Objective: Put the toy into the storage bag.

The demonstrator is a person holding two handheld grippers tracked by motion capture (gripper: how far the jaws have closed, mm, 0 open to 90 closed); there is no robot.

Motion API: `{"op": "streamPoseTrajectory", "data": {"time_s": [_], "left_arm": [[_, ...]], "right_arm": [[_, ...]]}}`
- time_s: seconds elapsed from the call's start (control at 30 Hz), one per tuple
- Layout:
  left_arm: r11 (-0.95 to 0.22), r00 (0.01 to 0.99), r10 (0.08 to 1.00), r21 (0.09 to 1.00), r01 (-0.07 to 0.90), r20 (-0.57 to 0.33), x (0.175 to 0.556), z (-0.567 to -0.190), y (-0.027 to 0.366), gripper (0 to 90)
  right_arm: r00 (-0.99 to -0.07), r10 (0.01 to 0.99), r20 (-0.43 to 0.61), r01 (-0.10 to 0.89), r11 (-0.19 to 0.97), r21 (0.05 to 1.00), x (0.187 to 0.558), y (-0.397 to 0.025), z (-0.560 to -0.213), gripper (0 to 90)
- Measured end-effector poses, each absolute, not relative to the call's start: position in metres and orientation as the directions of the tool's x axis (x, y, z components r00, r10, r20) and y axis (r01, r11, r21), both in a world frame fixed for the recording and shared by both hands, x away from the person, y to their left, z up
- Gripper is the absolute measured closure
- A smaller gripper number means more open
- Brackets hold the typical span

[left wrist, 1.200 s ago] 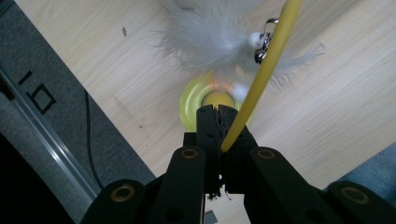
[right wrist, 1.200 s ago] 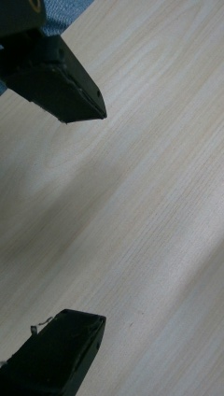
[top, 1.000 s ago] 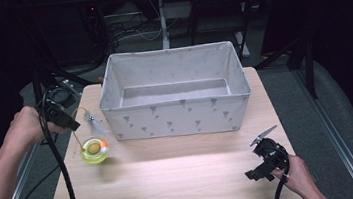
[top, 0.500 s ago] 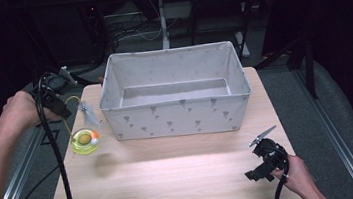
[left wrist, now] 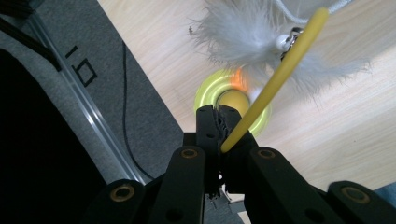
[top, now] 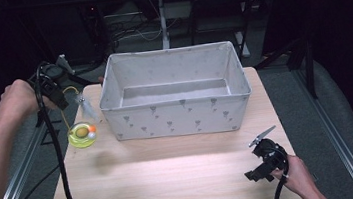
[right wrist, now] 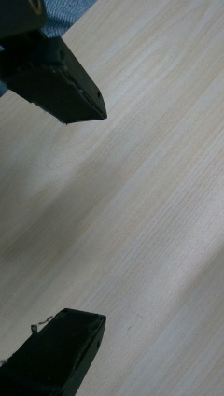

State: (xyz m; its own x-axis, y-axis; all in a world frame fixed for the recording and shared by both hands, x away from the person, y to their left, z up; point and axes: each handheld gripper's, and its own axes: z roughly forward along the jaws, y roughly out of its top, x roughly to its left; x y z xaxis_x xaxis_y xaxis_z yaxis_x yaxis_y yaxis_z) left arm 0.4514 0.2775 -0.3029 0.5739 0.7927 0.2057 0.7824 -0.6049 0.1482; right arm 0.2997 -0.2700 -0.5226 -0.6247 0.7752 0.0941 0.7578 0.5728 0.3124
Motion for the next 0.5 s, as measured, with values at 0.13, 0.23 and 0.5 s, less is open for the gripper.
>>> {"op": "streamPoseTrajectory", "data": {"time_s": [0.13, 0.23, 0.5], "left_arm": [[-0.611, 0.575, 0.786, 0.145, 0.778, 0.225, 0.455, -0.297, 0.272, 87.9], [-0.609, 0.571, 0.787, 0.150, 0.779, 0.233, 0.460, -0.290, 0.269, 87.9], [-0.612, 0.570, 0.784, 0.155, 0.775, 0.247, 0.470, -0.270, 0.264, 87.8]], "right_arm": [[-0.622, 0.777, 0.098, 0.760, 0.568, 0.316, 0.300, -0.270, -0.523, 2.8], [-0.621, 0.777, 0.099, 0.760, 0.568, 0.316, 0.300, -0.270, -0.523, 2.8], [-0.621, 0.778, 0.097, 0.760, 0.567, 0.318, 0.299, -0.270, -0.522, 2.8]]}}
